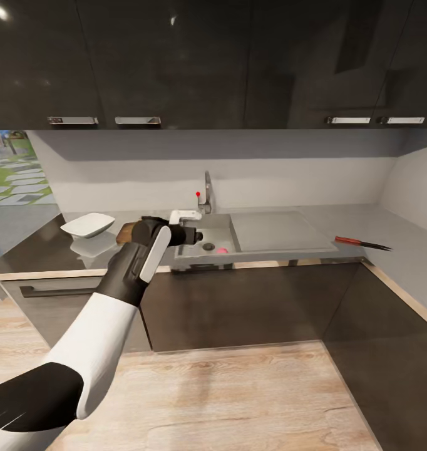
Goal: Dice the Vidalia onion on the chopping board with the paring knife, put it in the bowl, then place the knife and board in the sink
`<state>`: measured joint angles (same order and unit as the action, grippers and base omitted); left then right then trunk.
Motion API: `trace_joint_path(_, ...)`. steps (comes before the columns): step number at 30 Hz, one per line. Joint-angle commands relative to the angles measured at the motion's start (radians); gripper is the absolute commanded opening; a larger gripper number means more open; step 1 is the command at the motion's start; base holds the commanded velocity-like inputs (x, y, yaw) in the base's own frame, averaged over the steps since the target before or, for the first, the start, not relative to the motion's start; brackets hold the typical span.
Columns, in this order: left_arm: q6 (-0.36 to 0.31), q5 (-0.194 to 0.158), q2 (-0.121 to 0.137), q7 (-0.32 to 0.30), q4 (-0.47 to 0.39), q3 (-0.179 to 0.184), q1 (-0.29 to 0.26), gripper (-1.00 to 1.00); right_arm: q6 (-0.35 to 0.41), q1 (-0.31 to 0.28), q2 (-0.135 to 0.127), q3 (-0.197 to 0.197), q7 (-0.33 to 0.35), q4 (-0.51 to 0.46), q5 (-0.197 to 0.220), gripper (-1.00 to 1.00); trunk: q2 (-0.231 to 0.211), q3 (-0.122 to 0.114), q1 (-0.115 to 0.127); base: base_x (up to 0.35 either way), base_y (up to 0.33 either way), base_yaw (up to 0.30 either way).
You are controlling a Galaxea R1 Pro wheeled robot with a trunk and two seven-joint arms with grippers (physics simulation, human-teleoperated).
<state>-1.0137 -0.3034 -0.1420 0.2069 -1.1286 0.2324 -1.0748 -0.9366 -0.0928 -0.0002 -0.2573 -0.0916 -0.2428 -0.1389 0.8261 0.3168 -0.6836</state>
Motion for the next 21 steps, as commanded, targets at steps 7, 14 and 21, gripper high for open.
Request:
trace_joint_path(7,-0.003,-0.010,0.016,0.010,-0.032,0.072,0.001,1.00,-0.002,-0.001,0.000,0.000,-0.010,0.001,-0.010,1.00,0.001,0.001,0.000,0.048,-0.008,0.000)
trace_joint_path(14,-0.001,-0.010,0.015,0.010,0.046,0.072,0.001,1.00,-0.002,-0.001,0.000,0.001,-0.010,0.001,-0.011,1.00,0.001,0.001,0.000,0.252,-0.087,0.000)
trace_joint_path(21,0.002,-0.010,0.015,0.009,0.113,0.073,0.001,1.00,-0.002,-0.001,0.000,0.000,-0.010,0.002,-0.011,1.00,0.001,0.001,0.000,0.299,-0.113,0.000)
